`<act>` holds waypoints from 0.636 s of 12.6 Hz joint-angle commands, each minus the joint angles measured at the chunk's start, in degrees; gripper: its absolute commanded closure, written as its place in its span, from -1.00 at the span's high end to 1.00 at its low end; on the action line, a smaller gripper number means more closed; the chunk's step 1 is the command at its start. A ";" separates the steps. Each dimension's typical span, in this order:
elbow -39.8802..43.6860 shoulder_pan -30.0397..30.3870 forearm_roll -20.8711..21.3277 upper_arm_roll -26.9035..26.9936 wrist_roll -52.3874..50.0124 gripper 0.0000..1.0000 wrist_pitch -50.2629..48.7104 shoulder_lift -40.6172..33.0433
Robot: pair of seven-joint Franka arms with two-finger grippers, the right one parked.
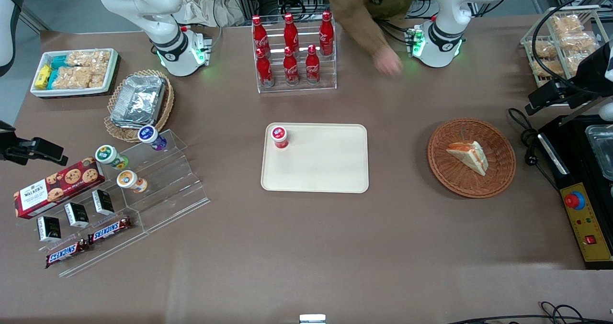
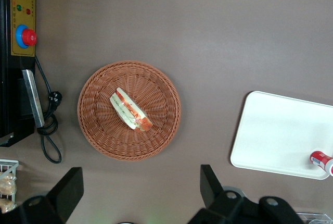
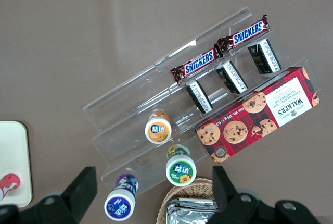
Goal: Place sandwich from basket to tray
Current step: 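Move the left gripper toward the sandwich in the wicker basket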
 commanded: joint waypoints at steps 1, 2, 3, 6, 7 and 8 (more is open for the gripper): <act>1.73 0.42 0.02 -0.05 -0.49 1.00 -0.74 0.69; 1.73 0.76 0.11 -0.05 -0.40 1.00 -1.53 0.77; 1.73 1.03 0.29 -0.14 -0.49 1.00 -2.40 0.86; 0.16 1.03 1.34 -0.05 -9.05 1.00 -3.82 0.69; -1.68 1.03 1.34 -0.14 -16.41 1.00 -3.64 0.77; -3.87 1.03 1.43 -0.32 -24.92 1.00 -2.95 0.86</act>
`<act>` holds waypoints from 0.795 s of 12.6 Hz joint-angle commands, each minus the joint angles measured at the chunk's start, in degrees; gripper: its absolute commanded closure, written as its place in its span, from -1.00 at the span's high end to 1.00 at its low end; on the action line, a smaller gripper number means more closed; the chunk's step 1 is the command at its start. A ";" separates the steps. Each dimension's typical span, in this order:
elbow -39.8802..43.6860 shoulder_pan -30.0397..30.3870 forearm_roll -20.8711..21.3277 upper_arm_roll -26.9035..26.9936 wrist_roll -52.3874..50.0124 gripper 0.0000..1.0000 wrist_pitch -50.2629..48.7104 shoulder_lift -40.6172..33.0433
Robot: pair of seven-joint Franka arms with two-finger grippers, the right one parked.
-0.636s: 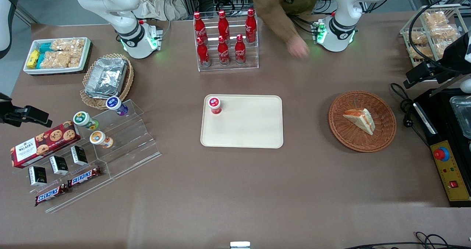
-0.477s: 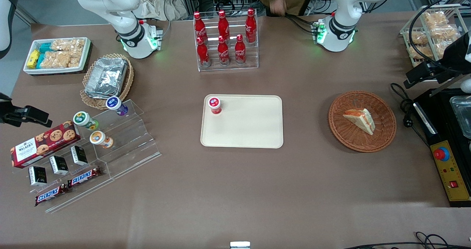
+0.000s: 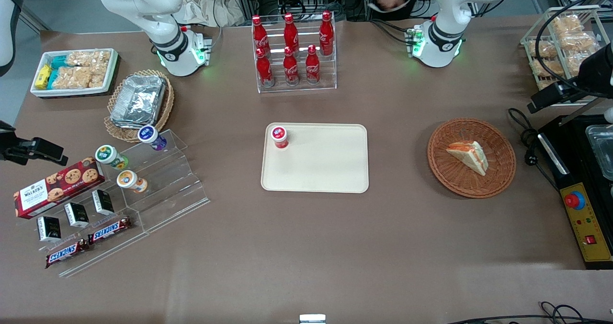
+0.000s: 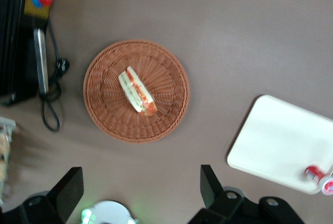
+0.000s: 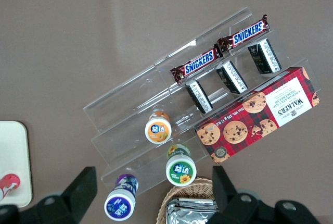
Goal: Place sandwich from basket to tray
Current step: 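Move the left gripper toward the sandwich in the wicker basket, then lower the left gripper onto the wrapped sandwich and close on it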
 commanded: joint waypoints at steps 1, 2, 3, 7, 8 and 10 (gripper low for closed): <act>-5.14 0.12 1.72 -0.62 -14.66 1.00 2.15 -0.22; -8.47 -0.14 2.77 -0.97 -15.47 1.00 4.78 -1.01; -13.81 -0.40 5.04 -1.76 -15.74 1.00 8.12 -2.06; -36.41 0.12 6.21 -2.56 -21.17 1.00 30.60 -7.52; -38.63 0.12 6.21 -2.56 -24.06 1.00 33.96 -6.82; -41.01 0.21 6.21 -2.56 -29.78 1.00 38.01 -4.37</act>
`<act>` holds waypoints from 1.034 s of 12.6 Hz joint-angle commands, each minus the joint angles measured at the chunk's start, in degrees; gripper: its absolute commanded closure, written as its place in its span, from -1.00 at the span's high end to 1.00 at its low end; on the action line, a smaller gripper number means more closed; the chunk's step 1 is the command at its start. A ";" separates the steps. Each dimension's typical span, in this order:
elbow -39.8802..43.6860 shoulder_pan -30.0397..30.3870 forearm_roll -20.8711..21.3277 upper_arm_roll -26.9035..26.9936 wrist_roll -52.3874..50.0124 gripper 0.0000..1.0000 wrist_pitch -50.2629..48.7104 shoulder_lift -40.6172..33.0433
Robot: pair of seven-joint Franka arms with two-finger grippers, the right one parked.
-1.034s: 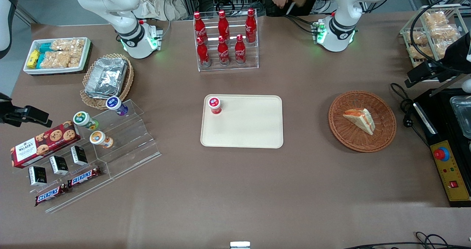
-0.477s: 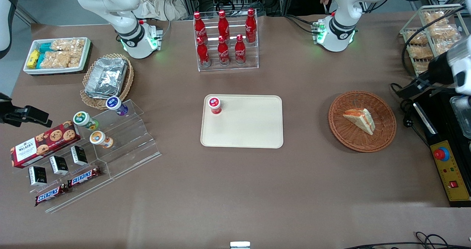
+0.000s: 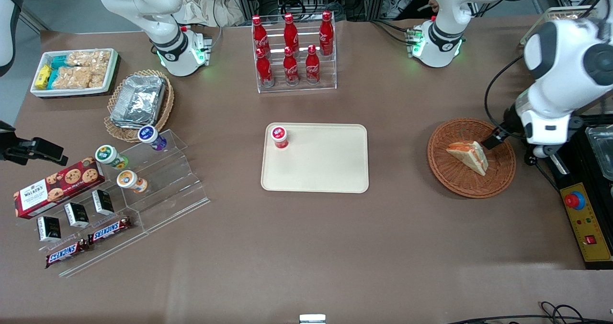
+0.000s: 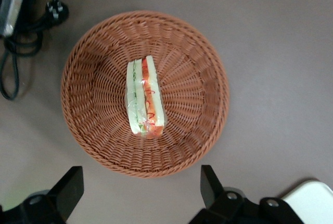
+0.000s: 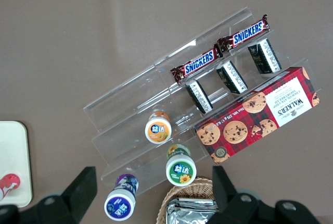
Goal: Place sandwich from basket to tray
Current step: 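Lower the left gripper onto the wrapped sandwich and close on it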
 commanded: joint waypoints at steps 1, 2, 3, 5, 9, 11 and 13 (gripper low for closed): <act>-4.44 0.11 0.91 -0.21 -8.44 1.00 6.31 0.38; -5.93 0.11 0.91 -0.21 -9.51 1.00 8.51 1.35; -7.95 0.19 0.91 -0.04 -9.44 1.00 11.67 1.88; -11.73 1.25 0.91 0.14 -9.44 1.00 19.66 4.07; -17.36 1.51 1.00 0.23 -9.08 1.00 34.00 9.43; -18.33 1.51 1.00 0.23 -9.00 0.84 34.99 9.89; -18.51 1.51 1.00 0.31 -9.00 -0.83 35.52 9.80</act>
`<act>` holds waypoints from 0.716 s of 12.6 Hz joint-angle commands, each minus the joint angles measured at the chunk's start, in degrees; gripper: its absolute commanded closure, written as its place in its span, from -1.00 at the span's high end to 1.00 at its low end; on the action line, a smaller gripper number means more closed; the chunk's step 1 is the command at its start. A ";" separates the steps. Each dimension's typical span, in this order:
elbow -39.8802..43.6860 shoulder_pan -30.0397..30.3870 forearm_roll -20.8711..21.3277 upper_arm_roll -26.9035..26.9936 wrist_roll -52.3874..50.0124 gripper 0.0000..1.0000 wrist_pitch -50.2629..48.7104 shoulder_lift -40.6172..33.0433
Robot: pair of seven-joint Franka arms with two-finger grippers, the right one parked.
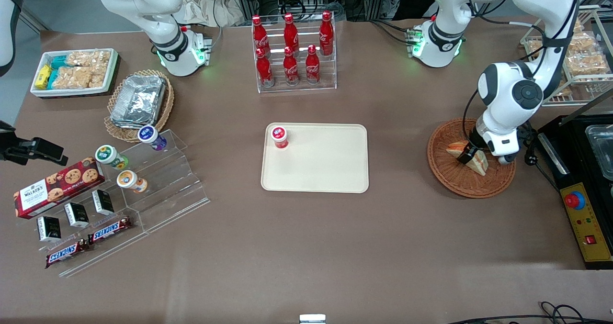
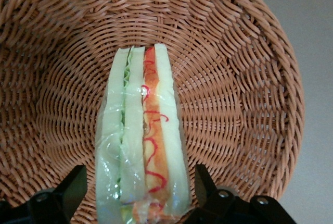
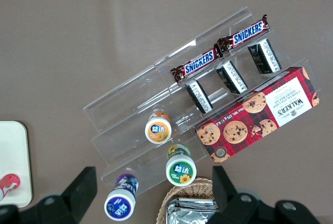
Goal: Place sandwich from basket to tray
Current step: 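Lower the left gripper onto the wrapped sandwich and close on it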
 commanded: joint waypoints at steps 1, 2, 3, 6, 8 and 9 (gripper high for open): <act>-0.89 0.30 0.87 -0.09 -0.93 -1.00 1.18 -1.12; -0.80 0.30 0.87 -0.09 -0.93 -1.00 1.18 -1.13; -0.62 0.30 0.87 -0.09 -0.84 -1.00 1.18 -1.13; -0.27 0.30 0.87 -0.18 -1.11 -1.00 0.65 -1.83; 0.34 0.21 1.22 -0.26 1.16 -1.00 -2.14 -4.88; 2.52 0.21 1.22 -0.26 3.96 -1.00 -7.38 -7.08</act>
